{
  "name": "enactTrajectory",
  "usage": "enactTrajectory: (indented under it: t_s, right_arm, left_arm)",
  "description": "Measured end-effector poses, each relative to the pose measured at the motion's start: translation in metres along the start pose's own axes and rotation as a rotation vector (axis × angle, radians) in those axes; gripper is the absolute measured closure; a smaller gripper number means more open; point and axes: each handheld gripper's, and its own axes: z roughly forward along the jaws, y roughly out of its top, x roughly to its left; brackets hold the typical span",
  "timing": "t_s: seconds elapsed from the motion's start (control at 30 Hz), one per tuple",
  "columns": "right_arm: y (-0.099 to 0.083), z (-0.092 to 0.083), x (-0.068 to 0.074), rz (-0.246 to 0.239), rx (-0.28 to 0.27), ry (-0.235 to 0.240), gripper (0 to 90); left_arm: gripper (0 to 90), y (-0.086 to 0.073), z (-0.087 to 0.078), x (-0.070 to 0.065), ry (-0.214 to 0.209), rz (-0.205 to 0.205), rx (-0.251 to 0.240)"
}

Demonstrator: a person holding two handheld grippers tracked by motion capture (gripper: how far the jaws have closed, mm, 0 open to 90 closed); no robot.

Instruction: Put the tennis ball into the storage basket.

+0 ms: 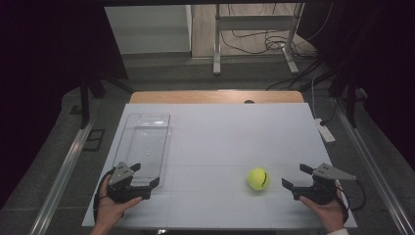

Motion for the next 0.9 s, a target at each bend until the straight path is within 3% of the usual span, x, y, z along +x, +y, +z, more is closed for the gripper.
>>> enactTrajectory:
  t_s: [0.9]
  right_arm:
    - [-0.0009,0.0001,-0.0003,0.006,0.004,0.0,8.0]
  left_arm:
    - [10.9,0.009,-0.0021,-0.0051,-0.028,-0.01,-0.001]
